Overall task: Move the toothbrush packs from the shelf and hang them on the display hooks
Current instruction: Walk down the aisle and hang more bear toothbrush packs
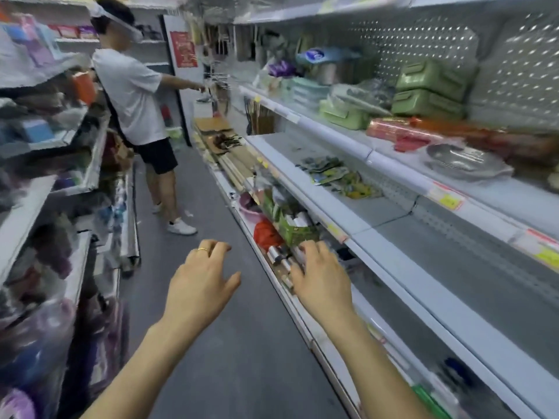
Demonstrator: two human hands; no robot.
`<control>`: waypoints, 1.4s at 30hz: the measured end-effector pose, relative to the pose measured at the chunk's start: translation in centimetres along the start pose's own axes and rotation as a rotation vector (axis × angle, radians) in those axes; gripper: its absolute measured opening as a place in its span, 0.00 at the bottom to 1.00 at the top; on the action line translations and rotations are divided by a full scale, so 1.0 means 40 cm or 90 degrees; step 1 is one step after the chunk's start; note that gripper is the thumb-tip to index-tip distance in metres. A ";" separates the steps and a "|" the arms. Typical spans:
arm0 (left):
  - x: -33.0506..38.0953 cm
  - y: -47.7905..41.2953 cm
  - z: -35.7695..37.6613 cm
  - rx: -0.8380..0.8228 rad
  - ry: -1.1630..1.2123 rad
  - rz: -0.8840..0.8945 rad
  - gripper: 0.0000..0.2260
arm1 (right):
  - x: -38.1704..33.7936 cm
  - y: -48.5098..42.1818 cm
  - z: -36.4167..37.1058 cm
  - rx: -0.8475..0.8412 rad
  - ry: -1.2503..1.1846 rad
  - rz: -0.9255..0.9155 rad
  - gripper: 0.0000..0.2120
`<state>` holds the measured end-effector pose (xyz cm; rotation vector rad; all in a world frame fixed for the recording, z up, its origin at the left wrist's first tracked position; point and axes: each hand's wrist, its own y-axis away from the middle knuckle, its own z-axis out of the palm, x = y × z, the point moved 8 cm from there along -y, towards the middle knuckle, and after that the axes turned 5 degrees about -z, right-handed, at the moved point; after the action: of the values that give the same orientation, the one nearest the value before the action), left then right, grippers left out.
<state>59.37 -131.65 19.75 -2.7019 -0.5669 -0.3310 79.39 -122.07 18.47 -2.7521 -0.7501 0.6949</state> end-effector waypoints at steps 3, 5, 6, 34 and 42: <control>-0.021 -0.159 0.083 -0.017 0.014 0.025 0.22 | 0.031 -0.121 0.082 0.009 -0.008 0.042 0.15; -0.034 -0.251 0.137 -0.030 0.022 0.034 0.22 | 0.038 -0.206 0.141 0.021 -0.016 0.060 0.17; -0.042 -0.300 0.166 -0.037 0.024 0.041 0.22 | 0.043 -0.256 0.179 0.021 -0.029 0.068 0.17; -0.093 -1.622 0.740 -0.253 0.097 0.373 0.23 | 0.337 -1.154 0.625 0.149 -0.109 0.510 0.20; 0.016 -1.751 0.899 -0.327 0.117 0.465 0.23 | 0.437 -1.184 0.673 0.203 -0.125 0.603 0.19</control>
<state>35.60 -57.49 8.05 -3.0585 0.6416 -0.5614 59.32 -70.78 3.09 -2.6339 0.6718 1.1185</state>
